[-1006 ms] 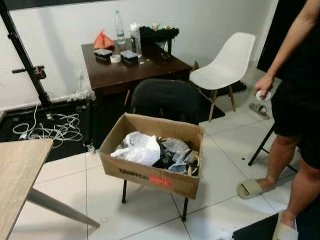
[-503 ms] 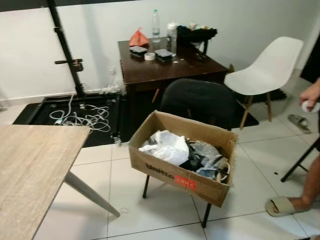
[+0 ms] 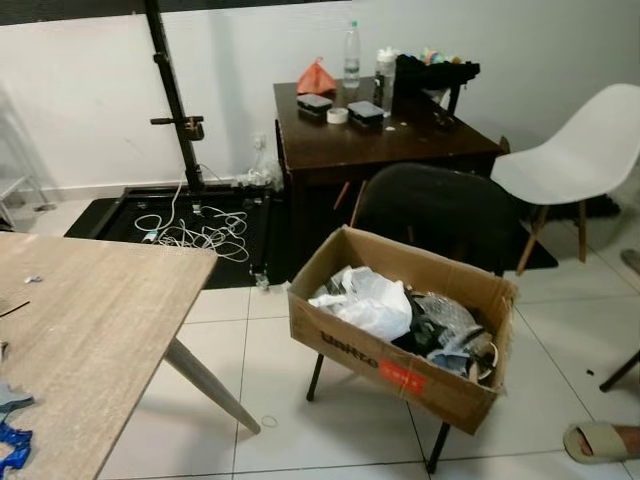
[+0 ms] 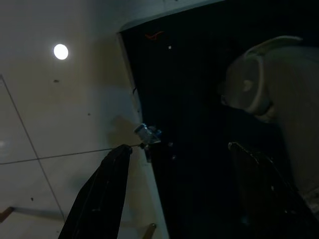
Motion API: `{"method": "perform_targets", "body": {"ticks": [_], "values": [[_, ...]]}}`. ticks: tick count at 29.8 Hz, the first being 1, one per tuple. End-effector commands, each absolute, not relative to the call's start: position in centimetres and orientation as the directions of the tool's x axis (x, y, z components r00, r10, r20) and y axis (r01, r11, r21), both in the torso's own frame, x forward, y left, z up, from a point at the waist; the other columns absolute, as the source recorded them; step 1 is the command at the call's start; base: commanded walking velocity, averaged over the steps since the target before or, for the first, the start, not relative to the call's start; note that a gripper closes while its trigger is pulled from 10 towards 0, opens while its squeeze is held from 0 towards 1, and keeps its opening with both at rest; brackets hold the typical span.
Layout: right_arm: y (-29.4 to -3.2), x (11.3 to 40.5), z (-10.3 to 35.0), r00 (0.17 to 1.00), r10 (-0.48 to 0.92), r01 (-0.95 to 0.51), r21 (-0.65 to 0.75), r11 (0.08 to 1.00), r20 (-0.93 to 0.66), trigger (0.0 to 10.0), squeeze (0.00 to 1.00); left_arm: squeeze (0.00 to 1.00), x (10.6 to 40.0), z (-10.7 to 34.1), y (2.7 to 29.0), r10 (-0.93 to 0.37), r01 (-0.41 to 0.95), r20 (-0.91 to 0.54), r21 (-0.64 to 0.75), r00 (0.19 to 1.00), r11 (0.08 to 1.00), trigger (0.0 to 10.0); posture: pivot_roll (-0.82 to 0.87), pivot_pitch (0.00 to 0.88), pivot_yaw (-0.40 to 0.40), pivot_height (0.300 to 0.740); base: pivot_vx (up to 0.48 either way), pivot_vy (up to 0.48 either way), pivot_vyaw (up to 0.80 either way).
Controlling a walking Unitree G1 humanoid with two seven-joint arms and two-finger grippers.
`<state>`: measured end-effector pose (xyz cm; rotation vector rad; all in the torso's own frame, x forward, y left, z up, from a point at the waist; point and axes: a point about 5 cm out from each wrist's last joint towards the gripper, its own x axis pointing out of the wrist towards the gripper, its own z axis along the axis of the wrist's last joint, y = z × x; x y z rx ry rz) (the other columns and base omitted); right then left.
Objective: Picking trash to rubbish bin
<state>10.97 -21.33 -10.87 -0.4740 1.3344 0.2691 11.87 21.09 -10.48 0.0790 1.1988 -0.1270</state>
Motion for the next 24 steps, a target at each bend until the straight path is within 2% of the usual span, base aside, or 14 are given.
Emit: {"method": "perform_targets", "body": {"ticks": [1, 14, 22, 24], "values": [[-20.08, 10.60, -11.16, 0.211, -0.027, -0.454, -0.123, 0.883, -0.977, 10.0, 0.00, 0.00, 11.25, -10.64, 21.29, -0.046, 0.148, -0.943, 0.003, 0.330, 0.989, 10.0, -0.11, 0.082, 0.060, 0.740, 0.000, 0.000, 0.72], [-20.48, 10.61, -11.11, 0.216, -0.054, -0.448, -0.149, 0.881, -0.975, 10.0, 0.00, 0.00, 10.95, -10.77, 21.11, -0.045, 0.134, -0.947, -0.002, 0.319, 0.991, 10.0, -0.11, 0.088, 0.059, 0.740, 0.000, 0.000, 0.69], [-20.38, 10.55, -11.15, 0.221, -0.058, -0.441, -0.153, 0.884, -0.974, 10.0, 0.00, 0.00, 10.72, -10.82, 21.15, -0.051, 0.136, -0.950, -0.008, 0.309, 0.991, 10.0, -0.11, 0.090, 0.060, 0.740, 0.000, 0.000, 0.00], [-20.35, 10.59, -11.14, 0.221, -0.057, -0.440, -0.151, 0.885, -0.974, 10.0, 0.00, 0.00, 10.68, -10.83, 21.15, -0.053, 0.138, -0.950, -0.011, 0.307, 0.990, 10.0, -0.10, 0.090, 0.059, 0.740, 0.000, -0.382, 0.00]]}}
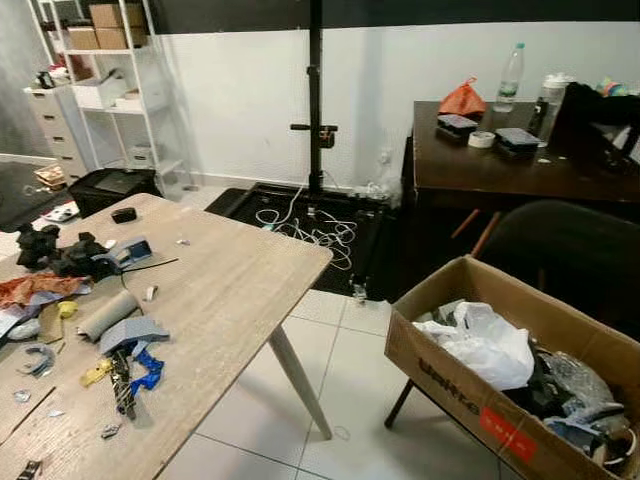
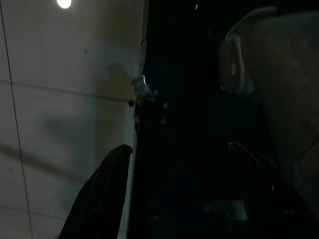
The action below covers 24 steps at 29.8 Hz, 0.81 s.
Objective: Picking trash to rubbish bin
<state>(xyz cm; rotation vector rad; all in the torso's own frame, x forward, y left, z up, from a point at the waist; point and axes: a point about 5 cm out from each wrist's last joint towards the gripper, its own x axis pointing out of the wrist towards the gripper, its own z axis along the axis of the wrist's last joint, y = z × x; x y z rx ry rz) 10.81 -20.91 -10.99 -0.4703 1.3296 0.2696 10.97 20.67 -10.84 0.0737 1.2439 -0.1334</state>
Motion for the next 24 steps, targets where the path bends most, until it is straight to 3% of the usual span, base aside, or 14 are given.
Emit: {"method": "perform_targets", "body": {"ticks": [1, 10, 16, 24], "values": [[-20.32, 10.62, -11.14, 0.222, -0.056, -0.439, -0.151, 0.886, -0.973, 10.0, 0.00, 0.00, 10.63, -10.84, 21.16, -0.054, 0.140, -0.951, -0.011, 0.304, 0.990, 10.0, -0.10, 0.090, 0.059, 0.740, 0.000, -0.465, 0.00], [-19.83, 11.43, -11.00, 0.237, -0.051, -0.435, -0.152, 0.888, -0.970, 10.0, 0.00, 0.00, 10.46, -10.86, 21.39, -0.036, 0.127, -0.954, 0.003, 0.297, 0.992, 10.0, -0.10, 0.087, 0.060, 0.740, 0.000, -0.470, 0.00], [-19.84, 11.31, -11.03, 0.231, -0.050, -0.437, -0.149, 0.887, -0.972, 10.0, 0.00, 0.00, 10.24, -10.87, 21.77, -0.006, 0.109, -0.955, 0.028, 0.295, 0.994, 10.0, -0.10, 0.085, 0.058, 0.740, 0.000, 0.000, 0.00], [-19.94, 11.35, -10.98, 0.223, -0.026, -0.465, -0.130, 0.876, -0.975, 10.0, 0.00, 0.00, 10.05, -10.88, 22.01, 0.007, 0.102, -0.957, 0.038, 0.291, 0.994, 10.0, -0.10, 0.088, 0.058, 0.740, 0.000, 0.000, 0.76]]}}
